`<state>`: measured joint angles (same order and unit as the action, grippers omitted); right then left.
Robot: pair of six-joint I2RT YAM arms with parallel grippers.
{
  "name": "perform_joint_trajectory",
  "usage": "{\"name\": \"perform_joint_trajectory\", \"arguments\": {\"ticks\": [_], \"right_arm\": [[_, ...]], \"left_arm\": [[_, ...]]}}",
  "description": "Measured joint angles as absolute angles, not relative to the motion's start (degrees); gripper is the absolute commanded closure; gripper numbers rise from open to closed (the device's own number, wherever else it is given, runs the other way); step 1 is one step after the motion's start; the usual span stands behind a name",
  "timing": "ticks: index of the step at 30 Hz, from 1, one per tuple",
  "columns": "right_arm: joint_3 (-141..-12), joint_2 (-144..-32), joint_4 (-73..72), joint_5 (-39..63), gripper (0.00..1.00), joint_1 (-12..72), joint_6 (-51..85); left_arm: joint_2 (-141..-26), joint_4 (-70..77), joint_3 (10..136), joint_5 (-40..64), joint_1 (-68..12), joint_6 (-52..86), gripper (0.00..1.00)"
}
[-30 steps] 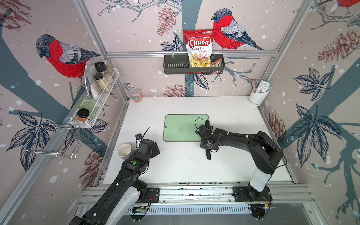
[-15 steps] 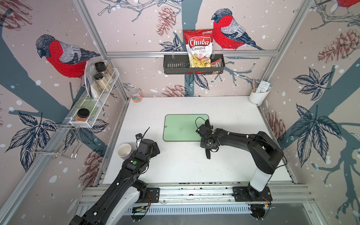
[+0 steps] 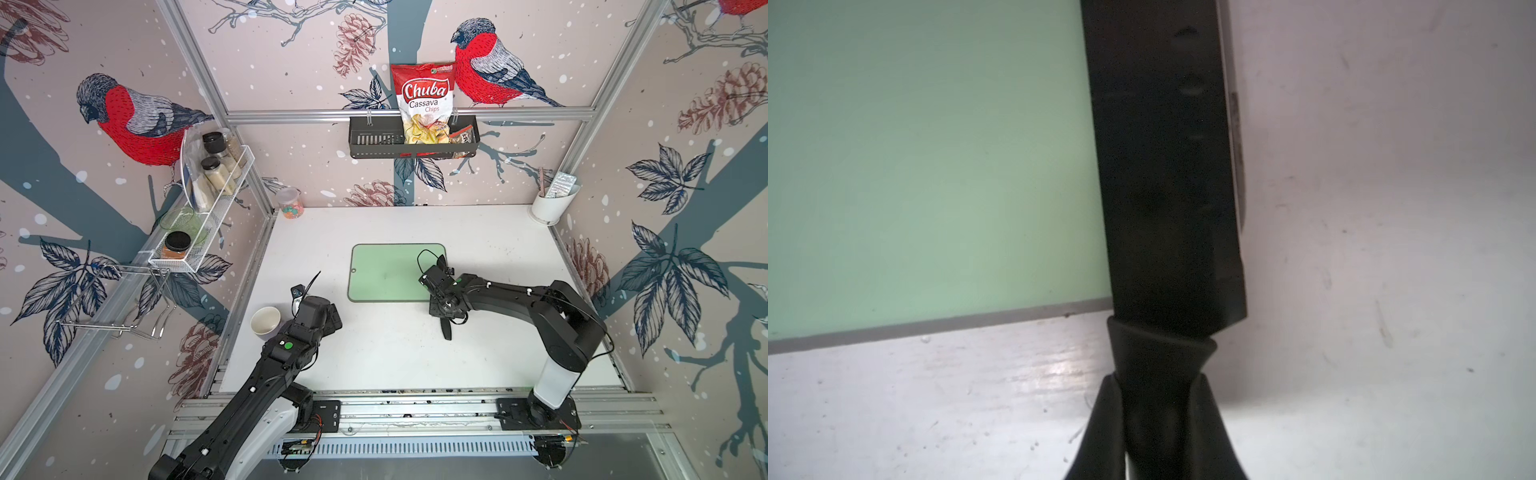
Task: Align the knife with the edge of the cutting board
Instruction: Place the knife at the edge of the cutting board.
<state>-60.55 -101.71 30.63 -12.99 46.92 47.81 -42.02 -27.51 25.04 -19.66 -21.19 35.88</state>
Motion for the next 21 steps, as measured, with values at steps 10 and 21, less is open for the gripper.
{"name": "perform_joint_trajectory", "arguments": {"ticks": [10,21], "right_arm": [[-60.2,-101.4,31.1,-13.0,1.00,46.6,47.7],[-60.9,-102.1,31.5,-13.7,1.00,47.8,46.7]], "left_arm": [[-42.2,-27.5,25.0,-19.6,-21.2,35.9,0.05],[-42.2,-27.4,25.0,-19.6,-21.2,35.5,0.04]]}}
